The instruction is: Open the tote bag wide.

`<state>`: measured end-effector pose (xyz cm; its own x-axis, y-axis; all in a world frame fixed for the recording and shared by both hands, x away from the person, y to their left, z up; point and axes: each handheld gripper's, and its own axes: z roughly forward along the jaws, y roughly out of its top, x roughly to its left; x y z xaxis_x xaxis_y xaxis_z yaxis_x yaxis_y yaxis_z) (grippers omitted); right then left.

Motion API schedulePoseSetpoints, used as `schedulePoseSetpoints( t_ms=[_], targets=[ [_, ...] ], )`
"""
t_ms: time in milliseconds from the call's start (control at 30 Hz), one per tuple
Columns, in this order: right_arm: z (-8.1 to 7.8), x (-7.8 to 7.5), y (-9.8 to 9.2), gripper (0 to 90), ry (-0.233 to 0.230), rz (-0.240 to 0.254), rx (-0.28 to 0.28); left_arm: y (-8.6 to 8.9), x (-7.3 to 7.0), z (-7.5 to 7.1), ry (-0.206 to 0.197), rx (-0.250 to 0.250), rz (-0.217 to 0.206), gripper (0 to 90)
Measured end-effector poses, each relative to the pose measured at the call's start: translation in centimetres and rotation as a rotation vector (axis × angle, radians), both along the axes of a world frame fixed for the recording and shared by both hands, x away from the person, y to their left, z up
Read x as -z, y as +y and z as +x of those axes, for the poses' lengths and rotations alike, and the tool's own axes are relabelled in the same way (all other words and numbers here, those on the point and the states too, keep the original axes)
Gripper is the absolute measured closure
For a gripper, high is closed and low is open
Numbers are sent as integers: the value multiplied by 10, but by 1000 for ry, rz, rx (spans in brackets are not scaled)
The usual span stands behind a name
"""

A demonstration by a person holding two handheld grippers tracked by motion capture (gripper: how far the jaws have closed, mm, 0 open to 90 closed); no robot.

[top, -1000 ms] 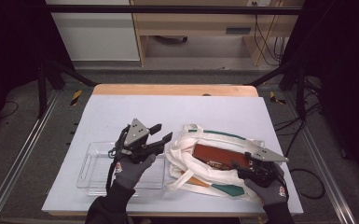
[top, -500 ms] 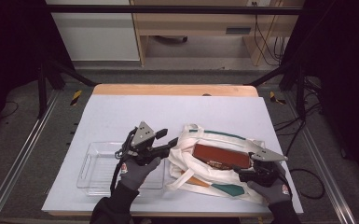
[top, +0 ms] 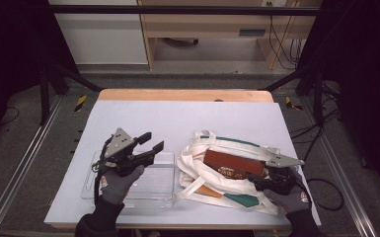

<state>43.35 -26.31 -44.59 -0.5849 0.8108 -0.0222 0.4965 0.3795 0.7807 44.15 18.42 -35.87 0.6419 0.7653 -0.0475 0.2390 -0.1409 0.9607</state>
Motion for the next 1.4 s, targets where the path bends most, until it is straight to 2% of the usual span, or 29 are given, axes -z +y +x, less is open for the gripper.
schedulePoseSetpoints(
  t_ms=[67,100,333,433,500,533,567,633,700,733,833,867,900,933,967,1000,1033,1067,1100,1267,1400],
  targets=[
    [-1,-10,3,286,-2,-29,-7,15,-1,-2,-9,-42,7,422],
    [-1,-14,6,288,-4,-45,-12,15,-1,-2,-9,-42,7,416],
    [-4,-25,11,298,15,-81,-15,52,4,-5,21,-113,-27,411],
    [-5,-19,9,298,19,-72,-21,71,7,-8,30,-154,-42,408],
    [-5,-17,8,295,24,-69,-21,76,7,-9,27,-163,-42,405],
    [-5,-12,6,290,27,-65,-21,81,7,-10,28,-173,-46,405],
    [-6,0,4,277,31,-50,-14,89,8,-10,34,-184,-48,406],
    [-7,4,4,273,26,-40,-10,93,9,-10,33,-191,-48,406],
    [-8,12,2,263,6,-1,0,97,12,-10,30,-199,-40,405],
    [-8,12,1,259,0,15,-4,101,14,-10,34,-211,-17,403],
    [-8,8,0,253,-9,22,-6,104,17,-9,38,-219,-14,396],
    [-8,5,0,264,-16,39,-8,106,18,-9,36,-221,-10,389],
    [-7,2,1,249,-23,41,-15,108,21,-8,35,-228,18,388],
    [-7,2,1,249,-23,41,-15,108,21,-8,35,-228,18,388],
    [-5,3,5,232,-21,8,-28,110,23,-8,40,-229,28,387],
    [-5,3,5,232,-21,8,-28,113,25,-8,44,-229,28,387],
    [-2,7,8,228,-11,-37,-31,115,26,-9,47,-234,27,379],
    [-2,7,8,228,-11,-37,-31,118,28,-9,48,-238,29,379],
    [1,10,10,227,-2,-66,-33,121,29,-10,48,-245,30,368],
    [1,8,9,252,12,-51,-37,134,34,-14,57,-270,39,352],
    [-1,3,8,278,18,-55,-48,144,36,-16,61,-288,29,329]
  ],
)
